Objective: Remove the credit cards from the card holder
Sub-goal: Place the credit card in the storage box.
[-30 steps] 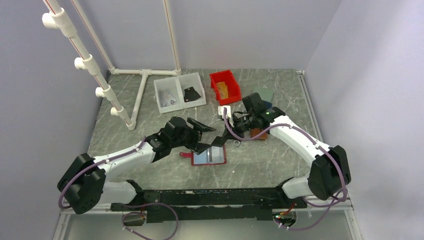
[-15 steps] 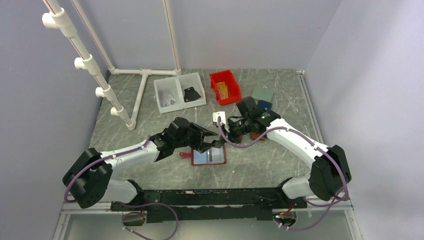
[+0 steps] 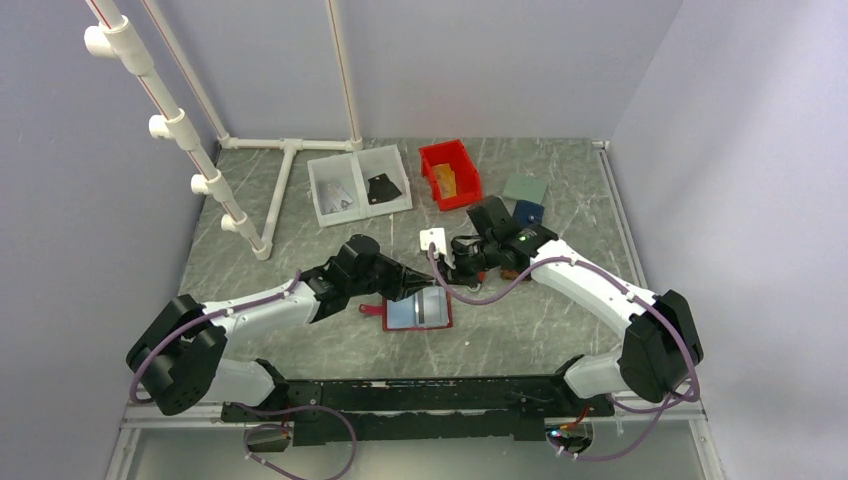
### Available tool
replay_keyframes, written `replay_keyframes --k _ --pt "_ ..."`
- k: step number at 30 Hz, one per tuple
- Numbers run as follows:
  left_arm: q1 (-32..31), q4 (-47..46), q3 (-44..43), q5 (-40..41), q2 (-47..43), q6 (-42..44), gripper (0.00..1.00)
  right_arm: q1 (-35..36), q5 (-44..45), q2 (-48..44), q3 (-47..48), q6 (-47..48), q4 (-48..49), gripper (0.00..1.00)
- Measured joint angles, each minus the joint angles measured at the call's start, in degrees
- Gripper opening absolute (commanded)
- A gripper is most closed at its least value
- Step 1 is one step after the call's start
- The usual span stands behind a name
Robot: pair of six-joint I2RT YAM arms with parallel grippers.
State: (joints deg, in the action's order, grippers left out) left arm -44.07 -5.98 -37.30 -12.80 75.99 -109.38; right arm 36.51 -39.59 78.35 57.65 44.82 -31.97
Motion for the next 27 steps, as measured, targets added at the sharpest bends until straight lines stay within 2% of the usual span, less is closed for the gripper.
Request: replay_keyframes --k 2,4,7,9,12,17,19,23,27 --pt "0.0 -0.2 0.0 0.0 0.0 -0.4 0.01 0.2 0.4 0.0 0.0 0.3 0.0 0.0" --pt "0.0 -0.2 0.0 0.0 0.0 -0.8 0.0 0.3 0.6 0.0 0.0 0.7 0.0 0.01" --pt "0.0 -0.2 0.1 0.0 0.0 -0.9 0.0 0.4 0.7 0.0 0.0 1.0 0.0 0.16" --pt "0.0 -0.7 0.3 0.1 0.0 -0.8 0.0 0.4 0.6 0.0 0.0 1.1 -0.1 0.32" --pt "0.1 -1.4 0.4 0.0 0.0 0.1 0.0 0.4 -0.1 0.0 0.0 0.8 -1.0 0.48" --pt "0.6 -1.4 0.4 0.2 -0.5 3.8 0.0 -1.0 -3.1 0.0 0.2 0.7 -3.5 0.61" --pt "1.1 -0.2 0.4 0.4 -1.4 6.8 0.0 -2.5 -4.6 -0.2 0.5 0.9 -4.9 0.64" --pt "3.2 2.3 0.0 0.7 -2.8 17.9 0.0 -6.4 -8.7 -1.1 1.3 1.6 -7.8 0.64" --pt "6.8 3.8 -1.0 -0.3 -3.9 35.9 0.0 -9.7 -12.2 -2.1 2.0 2.4 -9.8 0.65"
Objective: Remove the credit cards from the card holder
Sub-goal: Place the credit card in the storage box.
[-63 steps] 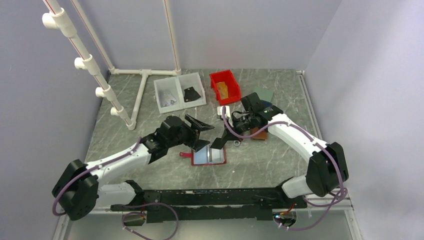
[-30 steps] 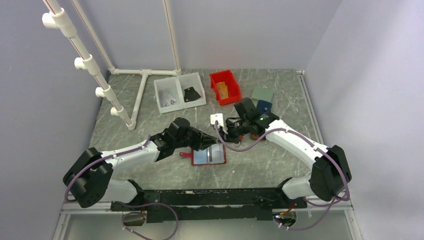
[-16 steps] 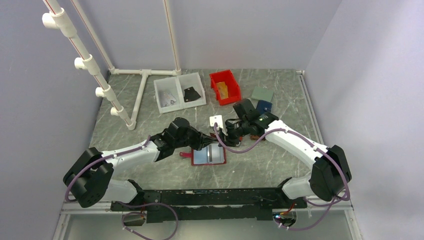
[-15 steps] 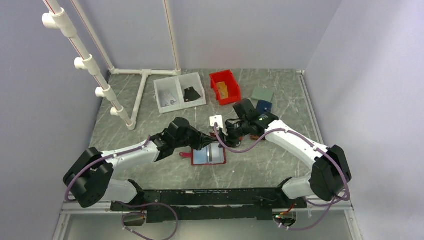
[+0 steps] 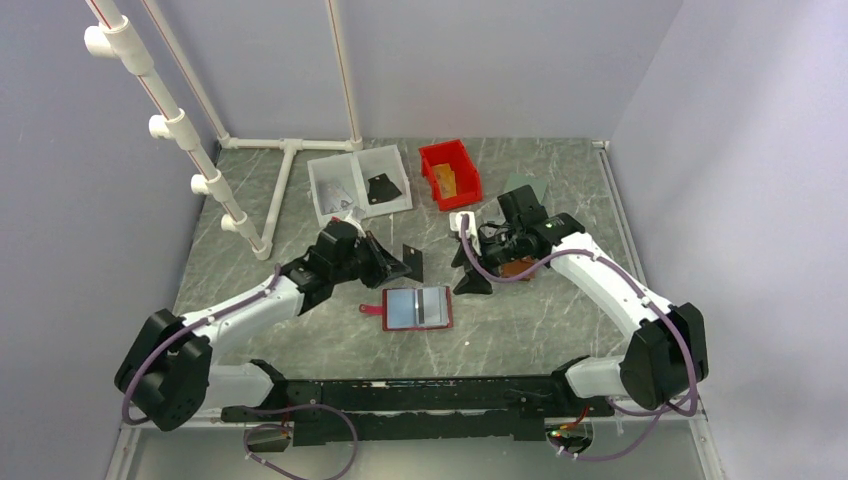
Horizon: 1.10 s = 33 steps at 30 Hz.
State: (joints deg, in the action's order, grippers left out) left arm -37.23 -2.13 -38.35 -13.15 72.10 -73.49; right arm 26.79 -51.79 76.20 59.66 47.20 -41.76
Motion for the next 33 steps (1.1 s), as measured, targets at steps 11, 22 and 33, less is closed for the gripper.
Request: replay_keyframes --k 11,22,33 --pt "14.8 -2.0 -6.0 -9.8 2.4 32.6 0.0 -1.3 -2.6 -0.3 0.0 0.4 -1.6 0.66" --pt "25.3 -1.0 -27.3 -14.4 25.2 40.2 0.0 -1.4 -2.3 -0.3 0.0 0.4 -1.5 0.66" --pt "25.5 11.1 -48.9 -14.0 43.2 42.9 0.02 -1.6 -2.3 -0.2 0.0 0.4 -1.6 0.66"
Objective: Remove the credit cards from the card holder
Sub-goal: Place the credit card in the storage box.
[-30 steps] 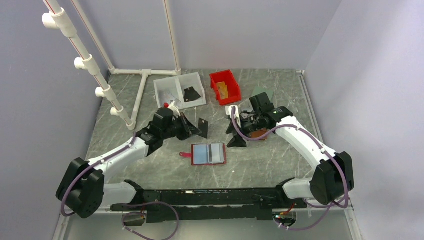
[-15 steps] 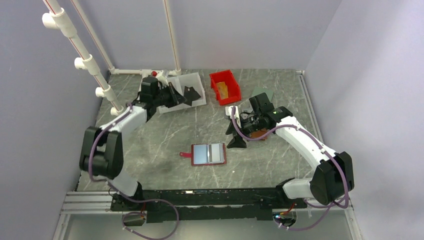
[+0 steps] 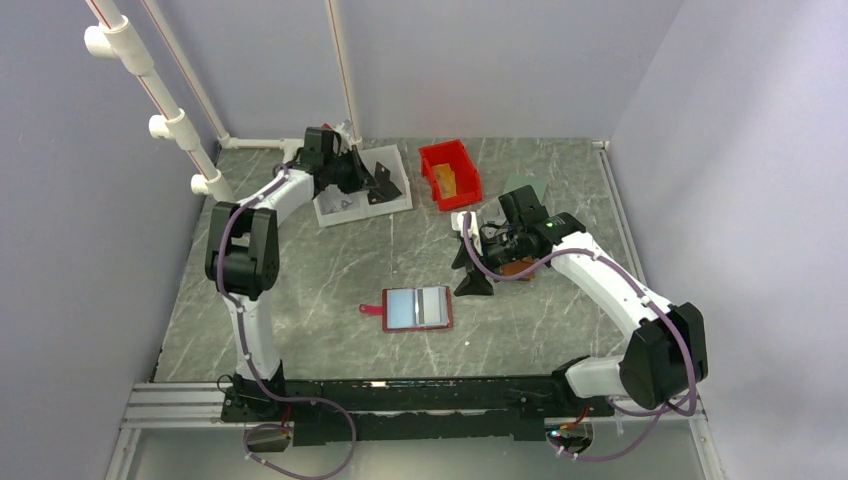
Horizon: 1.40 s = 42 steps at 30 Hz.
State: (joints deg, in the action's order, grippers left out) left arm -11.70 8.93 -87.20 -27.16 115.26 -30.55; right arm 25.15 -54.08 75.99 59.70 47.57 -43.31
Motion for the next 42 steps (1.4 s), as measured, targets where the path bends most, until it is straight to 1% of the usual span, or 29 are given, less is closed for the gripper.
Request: replay_keyframes --k 3,4,6,9,12,16,21,22,25,29,32,34,35,38,39,42 --pt "0.0 3.1 -2.5 0.7 2.9 -0.1 0.04 0.0 0.0 0.2 0.0 0.0 0.0 0.66" --pt "-0.1 3.9 -3.1 1.1 3.7 -0.1 0.06 0.0 0.0 0.2 0.0 0.0 0.0 0.66" --pt "-0.3 6.5 -5.9 1.9 5.7 -0.1 0.13 0.0 0.0 0.2 0.0 0.0 0.0 0.66" --pt "-1.0 10.9 -11.8 3.4 9.1 0.0 0.26 0.0 0.0 0.5 0.0 0.0 0.0 0.66" --pt "-2.4 16.4 -19.3 6.7 12.7 0.9 0.33 -0.1 0.0 0.9 0.0 0.0 0.0 0.66" --pt "-4.8 22.8 -24.4 12.9 13.9 2.5 0.35 -0.5 0.0 0.9 0.0 0.2 -0.2 0.66" --pt "-6.3 25.7 -24.7 18.7 12.2 5.0 0.35 -0.5 0.0 0.9 0.0 0.5 -0.2 0.66" --pt "-6.4 25.7 -23.7 19.5 11.0 5.6 0.36 -0.5 0.0 0.9 0.0 0.5 -0.2 0.66" --pt "-6.3 24.7 -17.2 21.3 4.2 7.1 0.37 -0.5 0.0 0.9 0.0 1.0 -0.3 0.66" --pt "-6.1 19.9 -5.0 21.3 -10.4 7.4 0.46 -0.5 0.0 0.9 -0.3 3.0 -0.4 0.66" --pt "-6.5 15.7 3.9 19.0 -22.4 6.9 0.49 -0.5 0.1 0.2 -2.3 4.9 -0.2 0.65" --pt "-7.0 13.3 8.9 17.0 -29.0 6.1 0.65 -0.5 0.1 -0.8 -4.6 6.4 -0.1 0.66" --pt "-7.2 11.9 11.5 16.2 -32.1 5.6 0.71 -0.5 0.2 -1.6 -6.0 7.1 0.0 0.67" --pt "-8.0 8.1 21.2 15.0 -40.5 3.3 0.94 -0.5 1.0 -4.0 -9.5 8.7 0.1 0.66" --pt "-8.2 7.4 24.8 15.0 -43.0 2.6 0.99 -0.5 1.2 -4.6 -10.1 8.9 0.1 0.66" --pt "-8.2 6.1 36.1 15.0 -50.3 -0.4 0.99 -0.5 1.4 -5.1 -10.6 9.0 1.4 0.64"
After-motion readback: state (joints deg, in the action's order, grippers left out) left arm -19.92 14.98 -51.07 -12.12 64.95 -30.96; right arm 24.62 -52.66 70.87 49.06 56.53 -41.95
